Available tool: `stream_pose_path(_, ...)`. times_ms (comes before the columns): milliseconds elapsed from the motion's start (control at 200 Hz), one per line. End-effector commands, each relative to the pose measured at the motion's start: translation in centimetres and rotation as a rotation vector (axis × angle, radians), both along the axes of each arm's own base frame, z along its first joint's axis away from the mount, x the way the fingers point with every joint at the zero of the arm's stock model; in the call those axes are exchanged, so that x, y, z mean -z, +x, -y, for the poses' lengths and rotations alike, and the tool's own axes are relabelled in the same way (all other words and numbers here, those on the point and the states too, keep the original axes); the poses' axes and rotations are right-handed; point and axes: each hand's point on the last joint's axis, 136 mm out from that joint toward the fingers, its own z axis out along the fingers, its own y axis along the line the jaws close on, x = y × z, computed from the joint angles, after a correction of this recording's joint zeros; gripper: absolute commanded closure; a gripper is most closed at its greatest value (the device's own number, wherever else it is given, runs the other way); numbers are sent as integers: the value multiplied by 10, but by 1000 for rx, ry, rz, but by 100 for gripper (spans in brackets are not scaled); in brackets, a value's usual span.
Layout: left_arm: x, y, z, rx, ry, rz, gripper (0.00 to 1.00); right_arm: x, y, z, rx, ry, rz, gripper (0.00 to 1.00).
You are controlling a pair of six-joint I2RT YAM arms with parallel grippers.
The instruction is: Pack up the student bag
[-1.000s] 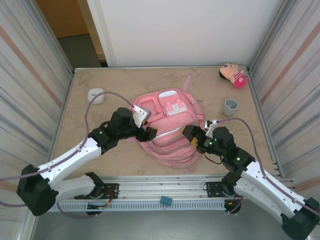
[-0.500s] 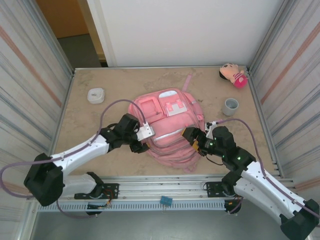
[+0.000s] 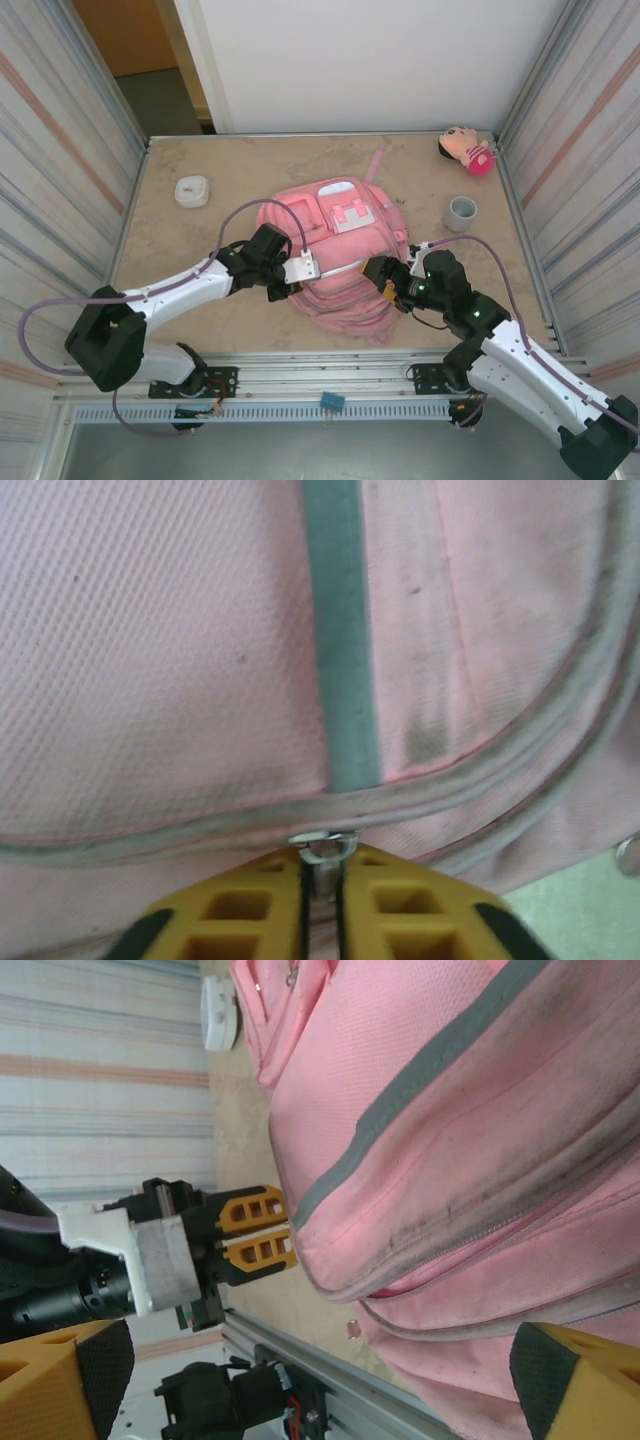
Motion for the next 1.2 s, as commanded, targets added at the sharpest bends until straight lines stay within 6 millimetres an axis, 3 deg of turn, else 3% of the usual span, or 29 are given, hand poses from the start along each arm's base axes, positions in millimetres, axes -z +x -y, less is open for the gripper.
stream_pose_path(0,-16,-14,12,52,-110,-7,99,-3,-1,-8,-24,50,-8,5)
stream_pose_path(165,-19,-20,11,31,-133,-31,100,2,-3,-21,-33,75,-17,14)
stream_pose_path(636,-27,-34,21,34,-215,-89,100,14,15,-57,12,169,-50,31)
stream_pose_path(802,-30,-37,22,37,-228,-95,100,11,29,-58,70,184,-23,45)
stream_pose_path(1057,-42,-45,28,47,-273,-114,100,-7,42,-60,105,184,30,77)
stream_pose_path(1198,-58,-54,41,73,-350,-121,100,-9,48,-67,92,172,35,85)
